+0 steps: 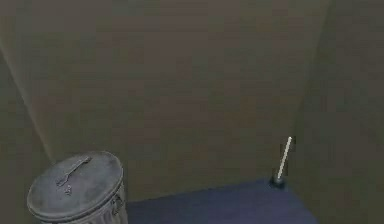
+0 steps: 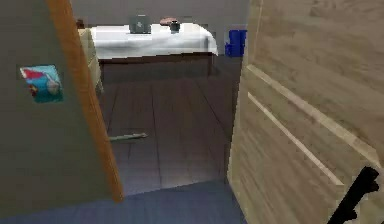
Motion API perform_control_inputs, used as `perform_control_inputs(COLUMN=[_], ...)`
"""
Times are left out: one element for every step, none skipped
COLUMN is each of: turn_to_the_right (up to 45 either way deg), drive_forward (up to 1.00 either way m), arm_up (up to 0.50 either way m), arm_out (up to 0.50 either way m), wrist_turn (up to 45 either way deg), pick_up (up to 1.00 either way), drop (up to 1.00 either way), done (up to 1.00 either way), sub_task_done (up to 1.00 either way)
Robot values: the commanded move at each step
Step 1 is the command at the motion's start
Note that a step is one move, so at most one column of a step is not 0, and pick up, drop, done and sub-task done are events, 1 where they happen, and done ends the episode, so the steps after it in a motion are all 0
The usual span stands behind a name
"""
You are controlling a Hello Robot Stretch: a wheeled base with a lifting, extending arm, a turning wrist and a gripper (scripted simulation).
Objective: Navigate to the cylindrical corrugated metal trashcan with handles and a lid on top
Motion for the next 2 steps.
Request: perform_control_inputs(turn_to_the_right=[-36.0, 0.0], drive_forward=[0.00, 0.00], arm_up=[0.00, 0.00], arm_out=[0.00, 0.00], wrist_turn=[0.0, 0.0], pick_up=[0.00, 0.00], drop=[0.00, 0.00], done=[0.00, 1.00], sub_task_done=[0.00, 0.00])
